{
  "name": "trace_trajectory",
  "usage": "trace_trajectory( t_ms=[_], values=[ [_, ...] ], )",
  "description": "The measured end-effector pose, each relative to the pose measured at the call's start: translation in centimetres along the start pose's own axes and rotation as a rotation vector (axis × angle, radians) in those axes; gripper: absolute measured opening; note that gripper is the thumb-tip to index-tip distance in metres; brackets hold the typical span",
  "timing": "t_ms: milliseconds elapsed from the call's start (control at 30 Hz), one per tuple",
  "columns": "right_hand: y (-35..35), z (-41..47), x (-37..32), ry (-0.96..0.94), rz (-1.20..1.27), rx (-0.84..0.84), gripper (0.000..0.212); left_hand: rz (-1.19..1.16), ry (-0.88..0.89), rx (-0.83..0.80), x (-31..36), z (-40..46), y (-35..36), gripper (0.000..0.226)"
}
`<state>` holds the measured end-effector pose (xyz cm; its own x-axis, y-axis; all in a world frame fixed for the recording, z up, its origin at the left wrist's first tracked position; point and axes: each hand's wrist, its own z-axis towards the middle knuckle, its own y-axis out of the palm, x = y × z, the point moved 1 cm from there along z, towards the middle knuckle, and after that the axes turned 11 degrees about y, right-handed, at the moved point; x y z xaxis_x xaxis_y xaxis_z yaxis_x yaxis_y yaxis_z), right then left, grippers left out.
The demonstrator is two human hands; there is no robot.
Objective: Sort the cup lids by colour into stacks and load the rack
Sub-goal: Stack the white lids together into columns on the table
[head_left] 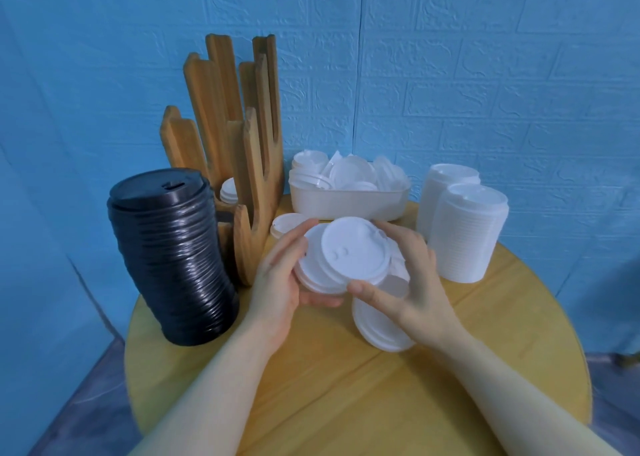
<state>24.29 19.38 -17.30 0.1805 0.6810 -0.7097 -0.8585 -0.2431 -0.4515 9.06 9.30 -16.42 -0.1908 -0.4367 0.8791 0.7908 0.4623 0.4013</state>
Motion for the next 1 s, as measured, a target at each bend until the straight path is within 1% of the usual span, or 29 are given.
trace_trajectory(
  t_ms=[67, 133, 267, 400, 467, 567, 633, 733, 800, 867, 933, 1000],
  values=[
    [0.4, -0.1, -0.1, -0.035, -0.046, -0.043, 0.073, -0.007, -0.044, -0.076, 0.0, -0.2, 0.1, 0.034],
    [0.4, -0.1, 0.1, -0.036, -0.048, -0.083, 0.075, -0.018, -0.074, -0.115, 0.1, -0.3, 0.1, 0.042],
    [0.2, 0.1, 0.8, -0.083, -0.082, -0.13, 0.076, -0.068, -0.06, -0.101, 0.0, -0.1, 0.0, 0.043],
    [0.0, 0.0, 0.4, -0.01, -0.085, -0.166, 0.079, -0.103, -0.011, -0.106, -0.3, -0.1, -0.1, 0.054],
    [0.1, -0.1, -0.2, 0.021, -0.119, -0.138, 0.081, -0.071, 0.013, -0.133, -0.3, -0.3, 0.0, 0.058],
    [0.5, 0.0, -0.6, 0.039, -0.213, -0.022, 0.096, -0.014, 0.04, -0.184, -0.6, -0.3, 0.1, 0.056],
    [0.5, 0.1, -0.4, 0.024, -0.154, -0.011, 0.097, -0.015, 0.039, -0.204, -0.7, -0.1, -0.1, 0.054],
    [0.0, 0.0, -0.3, -0.132, -0.094, -0.141, 0.093, -0.014, 0.01, -0.22, -0.5, 0.0, -0.3, 0.054],
    [0.0, -0.1, -0.7, -0.206, -0.131, -0.244, 0.099, 0.038, 0.014, -0.242, -0.5, 0.0, -0.4, 0.054],
    [0.1, 0.0, -0.9, -0.248, -0.155, -0.278, 0.101, 0.091, 0.037, -0.271, -0.6, -0.1, -0.4, 0.053],
    [0.2, -0.1, -0.8, -0.231, -0.164, -0.261, 0.098, 0.11, 0.059, -0.268, -0.7, -0.1, -0.3, 0.053],
    [0.4, -0.2, -0.6, -0.192, -0.248, -0.145, 0.093, 0.108, 0.077, -0.237, -0.7, -0.2, -0.3, 0.052]
  ],
)
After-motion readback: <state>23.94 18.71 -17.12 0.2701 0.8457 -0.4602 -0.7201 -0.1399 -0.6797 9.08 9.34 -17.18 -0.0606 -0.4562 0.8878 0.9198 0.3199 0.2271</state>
